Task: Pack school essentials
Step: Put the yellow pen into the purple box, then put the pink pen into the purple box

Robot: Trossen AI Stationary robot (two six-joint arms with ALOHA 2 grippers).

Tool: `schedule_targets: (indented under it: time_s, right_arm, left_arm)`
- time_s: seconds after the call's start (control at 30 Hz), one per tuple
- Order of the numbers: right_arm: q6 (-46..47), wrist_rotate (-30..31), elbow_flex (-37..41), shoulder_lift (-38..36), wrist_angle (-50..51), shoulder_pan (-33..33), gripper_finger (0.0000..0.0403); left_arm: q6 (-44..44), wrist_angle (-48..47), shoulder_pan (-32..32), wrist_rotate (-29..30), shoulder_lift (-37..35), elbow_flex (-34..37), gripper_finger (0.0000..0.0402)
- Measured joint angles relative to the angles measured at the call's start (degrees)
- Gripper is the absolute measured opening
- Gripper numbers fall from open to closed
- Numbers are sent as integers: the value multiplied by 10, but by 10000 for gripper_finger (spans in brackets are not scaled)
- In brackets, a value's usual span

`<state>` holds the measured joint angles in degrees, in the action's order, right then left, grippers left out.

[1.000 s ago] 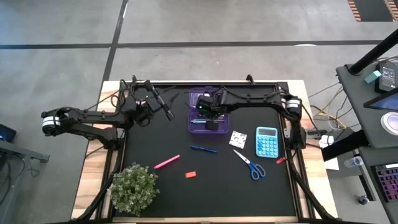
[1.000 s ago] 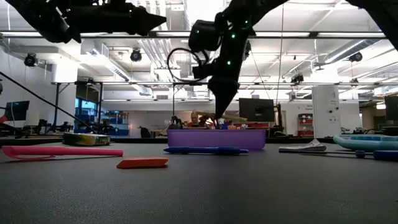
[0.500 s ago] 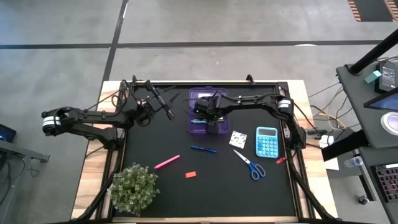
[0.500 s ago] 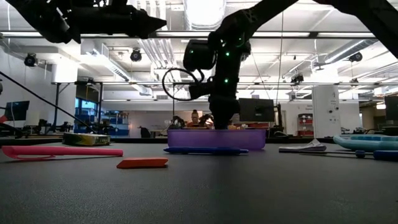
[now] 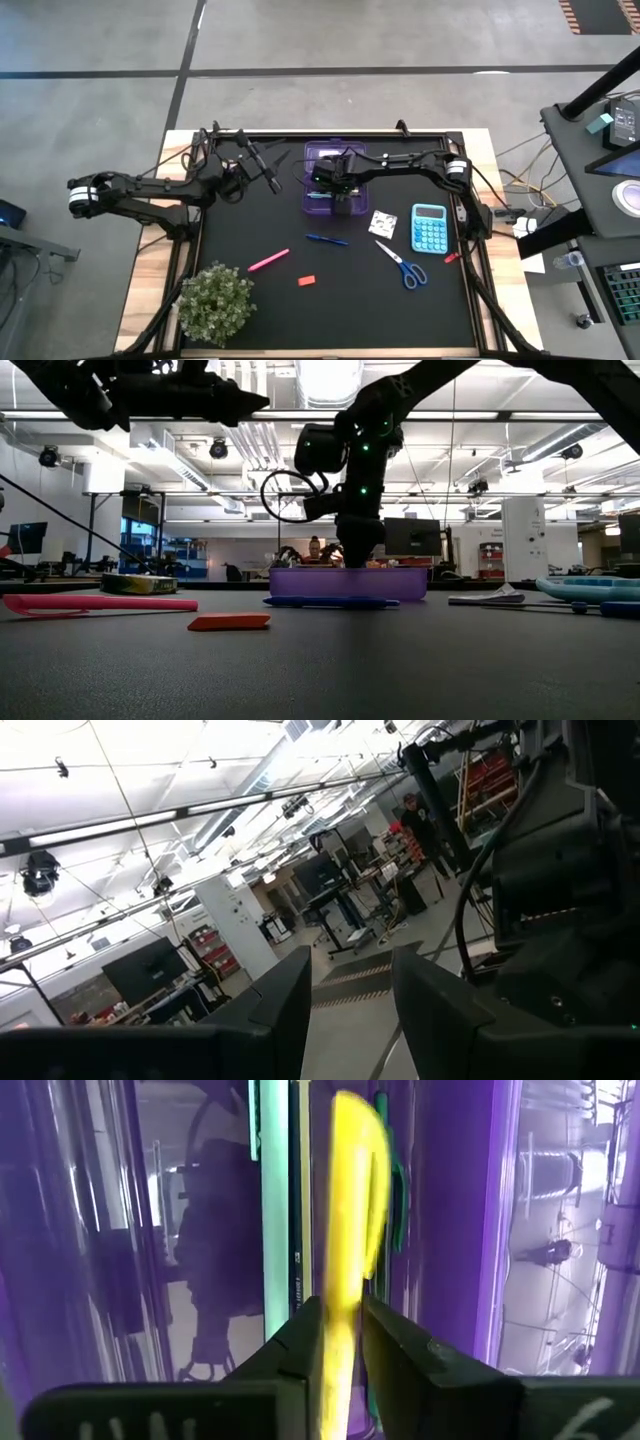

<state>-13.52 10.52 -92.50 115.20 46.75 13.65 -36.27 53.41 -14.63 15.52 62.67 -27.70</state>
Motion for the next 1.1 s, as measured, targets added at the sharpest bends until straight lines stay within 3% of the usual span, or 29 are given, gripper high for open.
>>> schedule_targets:
  time_s: [0.33, 0.47, 0.6, 0.83, 1.1]
  right_arm:
    - [28, 0, 0, -11, 0, -1, 88]
    - [55, 2, 2, -52, 14, -16, 75]
    - [76, 51, 33, -117, 0, -53, 56]
    - [94, 90, 188, -263, -140, -117, 33]
    - [82, 90, 442, -431, -423, -140, 27]
  left_arm:
    - [1, -1, 0, 0, 0, 0, 123]
    - [1, -8, 0, 0, 0, 0, 123]
    - [22, -18, 0, 0, 0, 0, 123]
    - [95, -30, 5, -9, 0, 0, 123]
    - [176, -31, 30, -125, -1, -11, 123]
